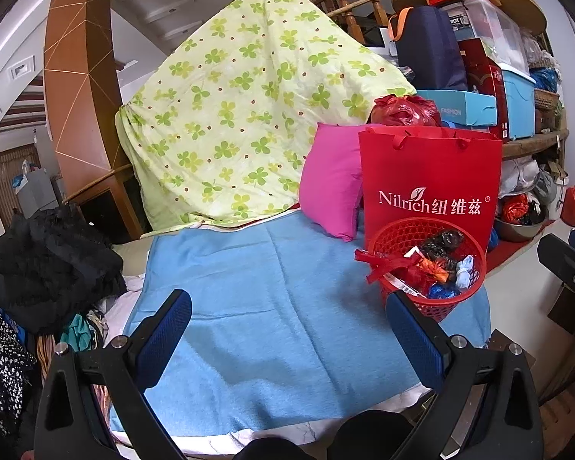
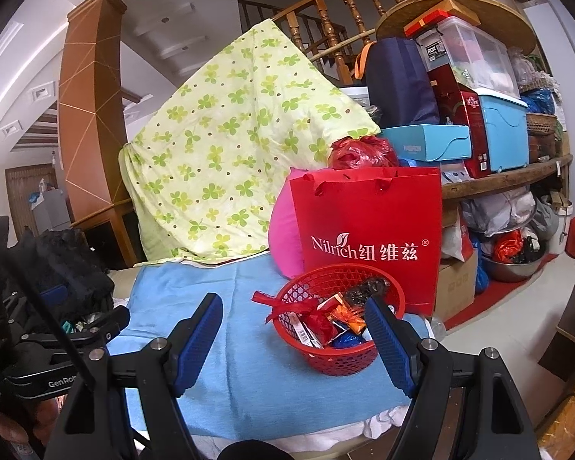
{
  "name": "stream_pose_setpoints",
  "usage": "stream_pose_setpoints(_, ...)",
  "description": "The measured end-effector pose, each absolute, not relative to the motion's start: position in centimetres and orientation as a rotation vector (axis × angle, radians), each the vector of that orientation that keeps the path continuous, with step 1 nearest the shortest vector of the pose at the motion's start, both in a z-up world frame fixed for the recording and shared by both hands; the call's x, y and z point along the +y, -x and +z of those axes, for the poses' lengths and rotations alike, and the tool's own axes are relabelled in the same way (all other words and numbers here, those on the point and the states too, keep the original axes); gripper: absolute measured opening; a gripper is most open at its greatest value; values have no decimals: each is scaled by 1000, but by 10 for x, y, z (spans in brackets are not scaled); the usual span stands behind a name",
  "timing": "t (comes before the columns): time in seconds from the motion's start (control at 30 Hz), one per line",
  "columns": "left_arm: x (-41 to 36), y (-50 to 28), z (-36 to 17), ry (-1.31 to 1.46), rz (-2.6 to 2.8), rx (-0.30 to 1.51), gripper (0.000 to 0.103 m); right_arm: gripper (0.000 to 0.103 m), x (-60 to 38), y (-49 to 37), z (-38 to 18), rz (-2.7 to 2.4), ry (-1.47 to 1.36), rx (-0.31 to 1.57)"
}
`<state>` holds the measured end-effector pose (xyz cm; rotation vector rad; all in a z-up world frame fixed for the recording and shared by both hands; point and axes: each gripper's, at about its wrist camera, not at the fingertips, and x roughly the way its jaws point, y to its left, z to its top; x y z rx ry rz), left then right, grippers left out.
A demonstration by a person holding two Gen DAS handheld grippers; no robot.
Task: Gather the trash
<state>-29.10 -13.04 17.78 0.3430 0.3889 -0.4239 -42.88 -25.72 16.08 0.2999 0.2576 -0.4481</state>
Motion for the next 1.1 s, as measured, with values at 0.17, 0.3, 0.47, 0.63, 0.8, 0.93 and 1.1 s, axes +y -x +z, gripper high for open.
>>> stream_pose_setpoints(0.17,-126,288,176,-339,-417,393,101,79,-253,425,160,-445,-295,265)
stream_pose_setpoints(0.3,-122,286,176,-333,-410,396,101,79,-251,424,160,-443,-290,267)
stream_pose_setpoints(0.47,-119,285,176,-331,-410,396,101,79,-247,422,160,-442,-287,263)
stream_pose_setpoints(0.63,-119,285,176,-330,-410,396,101,79,-247,422,160,-443,-282,266)
stream_pose_setpoints(0.8,-116,284,175,-328,-404,398,101,79,-247,421,160,-442,-286,266)
stream_pose_setpoints(0.93,-112,282,175,-324,-398,403,101,79,-244,421,160,-439,-285,271)
stream_pose_setpoints(1.1,-114,281,173,-327,-394,406,101,79,-240,418,158,-435,-282,275)
